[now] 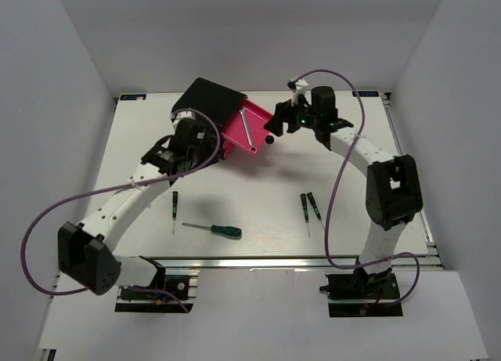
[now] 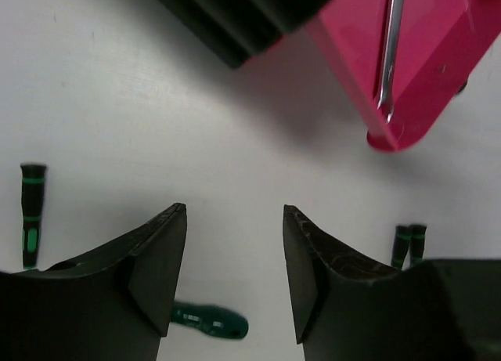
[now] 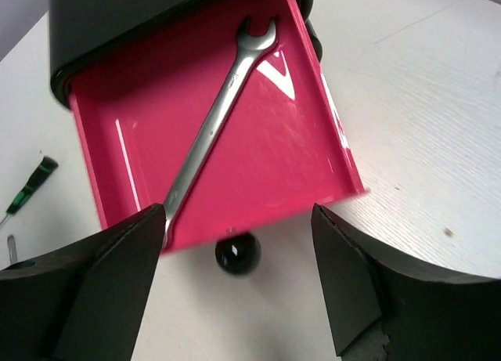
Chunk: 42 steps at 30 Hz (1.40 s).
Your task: Sort the tools into containers
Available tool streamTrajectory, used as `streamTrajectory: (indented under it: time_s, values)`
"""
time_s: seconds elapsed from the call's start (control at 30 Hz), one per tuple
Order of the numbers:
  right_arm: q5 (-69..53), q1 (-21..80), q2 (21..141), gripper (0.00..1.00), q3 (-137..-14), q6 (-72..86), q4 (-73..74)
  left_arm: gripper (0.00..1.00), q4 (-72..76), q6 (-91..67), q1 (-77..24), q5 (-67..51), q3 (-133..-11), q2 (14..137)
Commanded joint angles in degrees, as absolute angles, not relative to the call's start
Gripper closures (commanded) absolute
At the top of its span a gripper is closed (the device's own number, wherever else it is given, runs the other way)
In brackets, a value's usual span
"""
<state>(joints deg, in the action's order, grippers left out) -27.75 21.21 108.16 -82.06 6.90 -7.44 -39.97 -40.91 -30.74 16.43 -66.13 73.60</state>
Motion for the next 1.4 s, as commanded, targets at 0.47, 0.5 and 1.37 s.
streamTrajectory:
  time_s: [0.47, 0.5, 1.37]
  values:
    - [-41.75, 16.0, 102.21, 0.25, -74.97, -19.95, -0.09, 0.2, -28.92, -30.41, -6.24, 1.23, -101.4, 103.25]
    - [-41.84, 15.91, 102.83, 0.24, -75.06, -19.08, -0.09, 0.19, -28.83, -29.71, -6.07, 0.97, -105.34, 105.1]
    - [-45.88, 19.24, 114.95, 0.2, -84.98, -18.11, -4.75, 0.2, -28.56, -15.29, -5.01, -10.89, -112.06, 121.29]
